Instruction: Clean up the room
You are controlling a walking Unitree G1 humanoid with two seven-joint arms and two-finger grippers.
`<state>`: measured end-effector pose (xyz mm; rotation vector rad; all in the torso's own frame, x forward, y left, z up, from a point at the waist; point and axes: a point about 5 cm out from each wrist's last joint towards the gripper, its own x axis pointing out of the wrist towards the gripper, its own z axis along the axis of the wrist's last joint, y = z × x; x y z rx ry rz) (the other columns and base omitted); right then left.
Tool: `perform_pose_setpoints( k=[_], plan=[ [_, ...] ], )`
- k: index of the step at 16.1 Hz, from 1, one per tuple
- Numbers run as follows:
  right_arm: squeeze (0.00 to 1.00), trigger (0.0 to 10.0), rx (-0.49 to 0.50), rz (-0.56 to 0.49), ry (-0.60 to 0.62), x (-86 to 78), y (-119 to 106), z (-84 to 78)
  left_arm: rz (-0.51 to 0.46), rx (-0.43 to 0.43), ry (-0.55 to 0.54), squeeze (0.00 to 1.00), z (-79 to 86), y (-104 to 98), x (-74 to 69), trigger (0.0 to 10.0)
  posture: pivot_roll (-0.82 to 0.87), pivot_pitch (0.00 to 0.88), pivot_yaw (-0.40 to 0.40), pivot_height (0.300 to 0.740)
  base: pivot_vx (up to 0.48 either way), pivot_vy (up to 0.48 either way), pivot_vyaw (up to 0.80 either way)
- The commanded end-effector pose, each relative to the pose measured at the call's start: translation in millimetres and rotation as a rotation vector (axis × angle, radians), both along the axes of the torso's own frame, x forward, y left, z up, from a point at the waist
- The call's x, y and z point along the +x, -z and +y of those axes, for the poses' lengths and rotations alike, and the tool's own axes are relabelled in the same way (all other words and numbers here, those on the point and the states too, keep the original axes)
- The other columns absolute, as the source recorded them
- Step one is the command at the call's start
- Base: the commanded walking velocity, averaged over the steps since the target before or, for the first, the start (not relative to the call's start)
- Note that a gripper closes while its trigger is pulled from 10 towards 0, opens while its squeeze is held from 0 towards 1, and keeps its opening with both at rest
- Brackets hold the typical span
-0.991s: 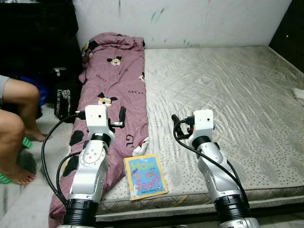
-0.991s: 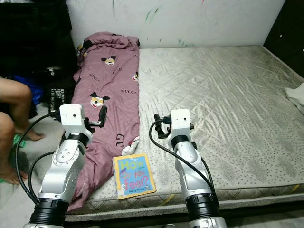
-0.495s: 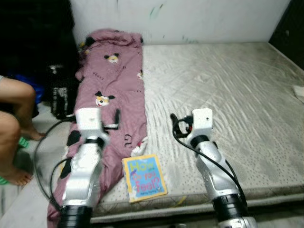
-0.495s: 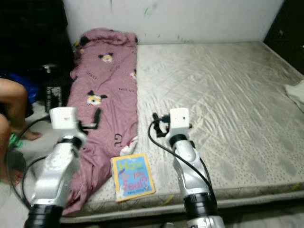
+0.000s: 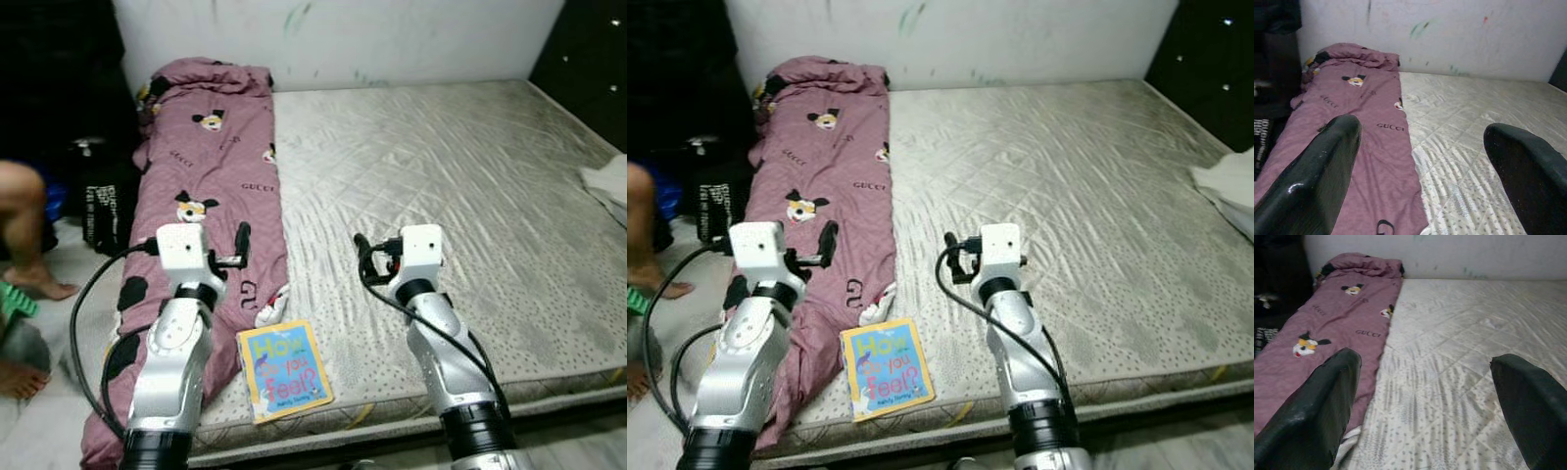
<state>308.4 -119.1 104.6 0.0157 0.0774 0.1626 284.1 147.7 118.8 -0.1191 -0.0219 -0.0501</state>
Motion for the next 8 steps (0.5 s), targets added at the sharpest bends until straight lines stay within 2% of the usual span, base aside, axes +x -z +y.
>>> perform_pose_setpoints(
  k=[1, 2, 8],
  plan=[
    [0.0, 10.0, 0.001, 0.004, 0.017, -4.2, 0.6, -4.0, 0.015, 0.02, 0.012, 0.0, -1.6, 1.2, -3.2, 10.0, 0.04, 0.0, 0.018, 0.74, 0.0, 0.0, -0.8],
    [0.0, 10.0, 0.001, 0.007, 0.018, -5.5, 2.1, -4.1, 0.02, 0.022, 0.017, 0.0, -2.0, 2.5, -4.3, 10.0, 0.04, 0.0, 0.019, 0.74, 0.0, 0.0, -0.8],
    [0.0, 10.0, 0.004, 0.009, 0.013, -19.5, 4.2, -5.2, 0.059, 0.013, 0.037, 0.0, -6.3, 7.6, -12.0, 10.0, 0.03, 0.089, 0.02, 0.74, 0.0, 0.0, 0.0]
  ],
)
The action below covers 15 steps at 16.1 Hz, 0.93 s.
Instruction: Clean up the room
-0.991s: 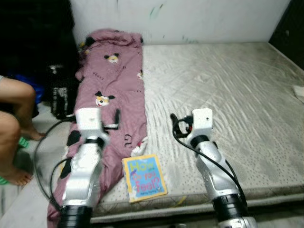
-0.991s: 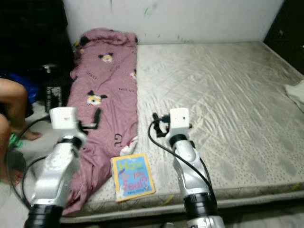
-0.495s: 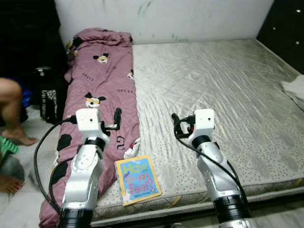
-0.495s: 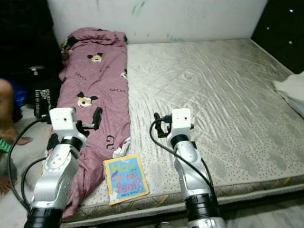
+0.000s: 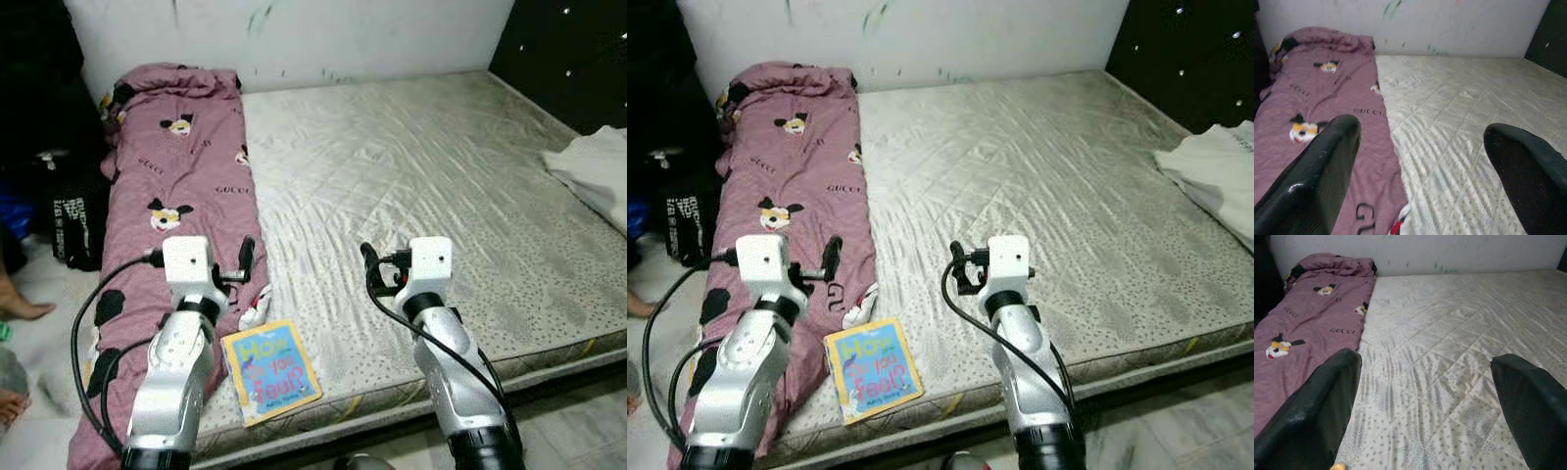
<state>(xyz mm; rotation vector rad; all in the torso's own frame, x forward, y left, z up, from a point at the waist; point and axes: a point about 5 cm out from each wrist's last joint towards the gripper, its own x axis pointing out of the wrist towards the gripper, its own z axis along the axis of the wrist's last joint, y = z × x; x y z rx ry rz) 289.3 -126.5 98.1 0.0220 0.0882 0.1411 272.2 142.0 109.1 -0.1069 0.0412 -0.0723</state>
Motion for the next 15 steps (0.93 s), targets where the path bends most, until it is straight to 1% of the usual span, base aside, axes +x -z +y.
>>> perform_pose_setpoints(
  k=[1, 5, 15],
  plan=[
    [0.0, 10.0, -0.004, -0.001, -0.009, -1.5, -2.1, 1.8, 0.001, -0.002, 0.01, 0.0, -0.1, -1.9, -1.6, 10.0, 0.03, 0.092, 0.02, 0.74, 0.0, 0.0, 0.0],
    [0.0, 10.0, -0.011, 0.01, -0.014, -5.6, -0.5, 3.1, 0.015, -0.002, -0.001, 0.0, 1.8, -1.1, -4.4, 10.0, 0.03, 0.105, 0.017, 0.736, 0.0, 0.0, 0.0],
    [0.0, 10.0, -0.011, 0.012, -0.035, -2.3, -2.3, 5.9, 0.006, 0.006, -0.001, 0.0, 0.0, -4.1, 0.6, 10.0, 0.03, 0.092, 0.011, 0.621, 0.0, 0.0, 0.0]
  ],
)
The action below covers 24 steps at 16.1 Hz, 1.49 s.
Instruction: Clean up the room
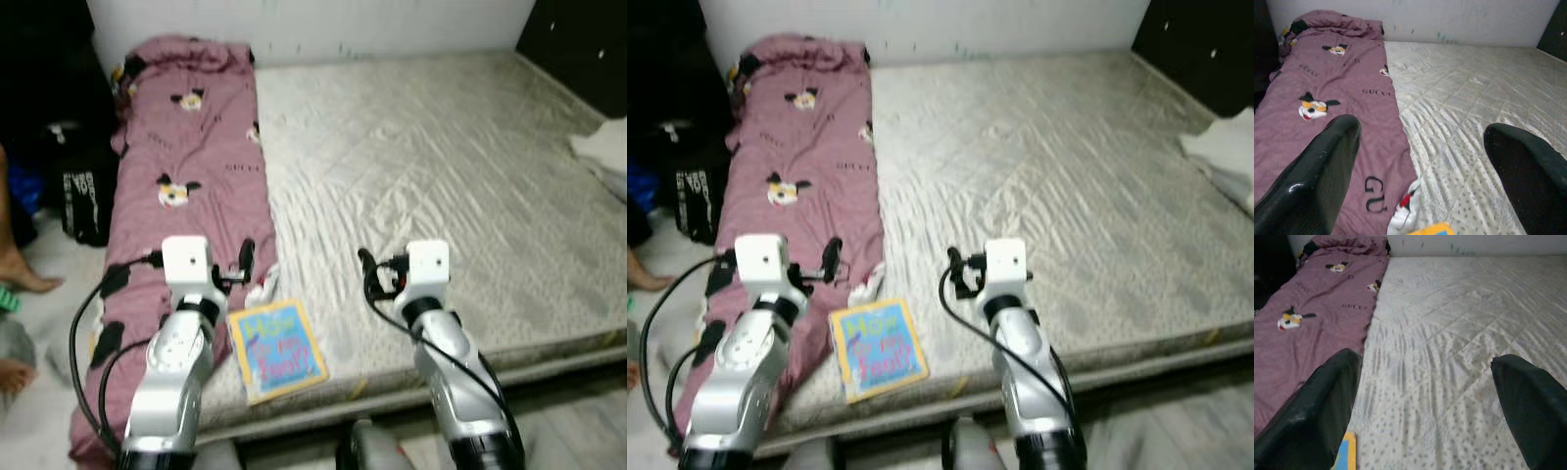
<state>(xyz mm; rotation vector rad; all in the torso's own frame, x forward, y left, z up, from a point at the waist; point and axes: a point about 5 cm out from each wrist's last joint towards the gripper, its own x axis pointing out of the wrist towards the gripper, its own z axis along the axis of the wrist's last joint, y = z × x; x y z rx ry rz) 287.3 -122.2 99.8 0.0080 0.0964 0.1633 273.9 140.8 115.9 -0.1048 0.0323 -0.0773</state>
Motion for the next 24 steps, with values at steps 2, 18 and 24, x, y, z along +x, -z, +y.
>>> perform_pose_setpoints(
  k=[2, 18, 24],
  plan=[
    [0.0, 10.0, 0.003, 0.005, -0.014, 0.2, -0.2, 2.1, 0.012, 0.007, -0.011, 0.0, 1.9, 2.2, -0.1, 10.0, 0.04, 0.092, 0.011, 0.596, 0.0, 0.0, 0.0],
    [0.0, 10.0, -0.017, 0.004, -0.048, 3.6, 0.8, 4.1, 0.039, -0.016, -0.15, 0.0, 16.3, 6.8, 0.4, 10.0, 0.04, 0.083, -0.005, 0.582, 0.0, 0.0, 0.0],
    [0.0, 10.0, -0.034, 0.01, -0.033, -0.6, -0.3, -8.1, 0.08, -0.04, -0.204, 0.0, 30.4, 18.9, 12.3, 10.0, 0.01, 0.099, -0.015, 0.547, 0.0, 0.0, 0.0]
  ],
)
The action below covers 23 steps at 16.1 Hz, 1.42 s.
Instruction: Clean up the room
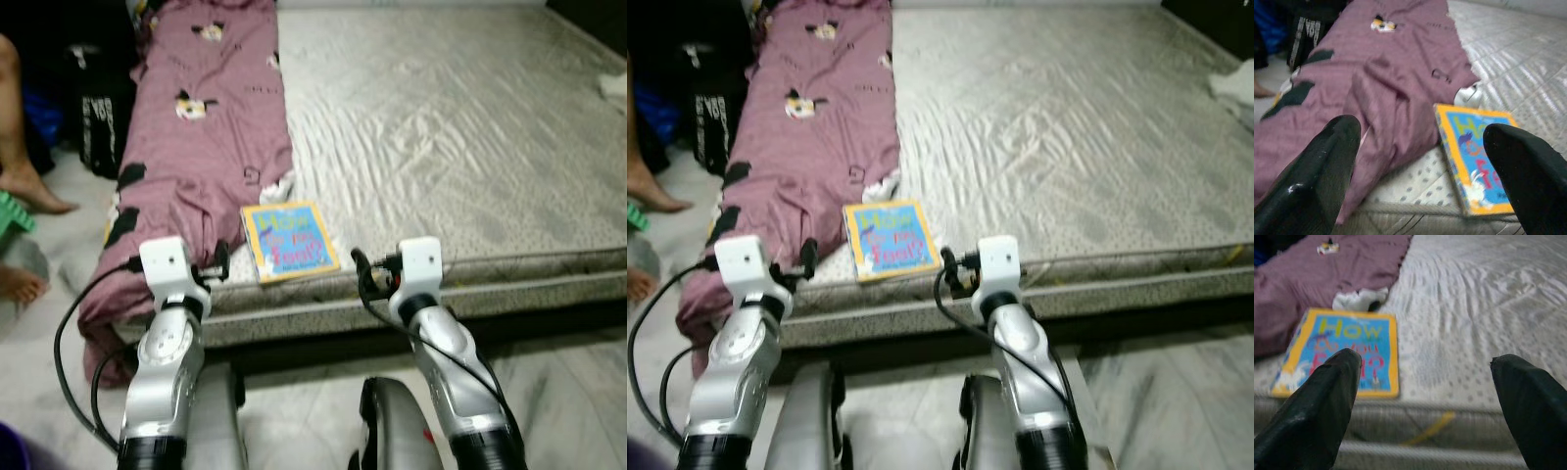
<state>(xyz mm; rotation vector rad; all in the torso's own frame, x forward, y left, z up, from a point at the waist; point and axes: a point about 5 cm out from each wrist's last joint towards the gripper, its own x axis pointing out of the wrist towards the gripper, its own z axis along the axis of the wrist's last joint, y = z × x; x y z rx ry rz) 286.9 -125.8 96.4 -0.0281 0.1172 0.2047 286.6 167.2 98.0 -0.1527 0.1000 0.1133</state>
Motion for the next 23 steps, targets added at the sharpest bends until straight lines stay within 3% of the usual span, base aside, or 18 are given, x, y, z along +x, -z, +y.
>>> perform_pose_setpoints(
  k=[1, 6, 10, 14, 17, 23],
  plan=[
    [0.0, 10.0, -0.008, -0.003, 0.019, -2.2, -4.3, -10.2, 0.005, -0.004, -0.028, 0.0, 5.9, 2.3, 3.5, 10.0, 0.0, 0.106, -0.019, 0.547, 0.0, 0.0, 0.0],
    [0.0, 10.0, -0.089, 0.037, 0.075, -22.9, -3.3, -48.2, 0.007, -0.034, -0.078, 0.0, 12.3, 5.4, 20.1, 10.0, -0.05, 0.151, -0.035, 0.537, 0.0, 0.0, 0.0],
    [0.0, 10.0, -0.119, 0.068, 0.118, -37.4, -4.7, -67.6, 0.004, -0.048, -0.109, 0.0, 19.1, 6.2, 32.5, 10.0, -0.09, 0.184, -0.047, 0.522, 0.0, 0.0, 0.0],
    [0.0, 10.0, -0.176, 0.095, 0.154, -57.0, -9.8, -90.3, 0.001, -0.095, -0.093, 0.0, 12.1, 5.3, 48.0, 10.0, -0.14, 0.216, -0.065, 0.522, 0.0, 0.0, 0.0],
    [0.0, 10.0, -0.189, 0.125, 0.167, -71.8, -12.0, -97.1, -0.01, -0.128, -0.057, 0.0, -0.6, 1.9, 59.4, 10.0, -0.17, 0.24, -0.073, 0.497, 0.0, 0.0, 0.0],
    [0.0, 10.0, -0.176, 0.133, 0.163, -73.1, -13.3, -92.1, -0.033, -0.132, -0.003, 0.0, -19.0, -4.4, 66.1, 10.0, -0.17, 0.243, -0.068, 0.497, 0.0, 0.0, 0.0]
  ],
)
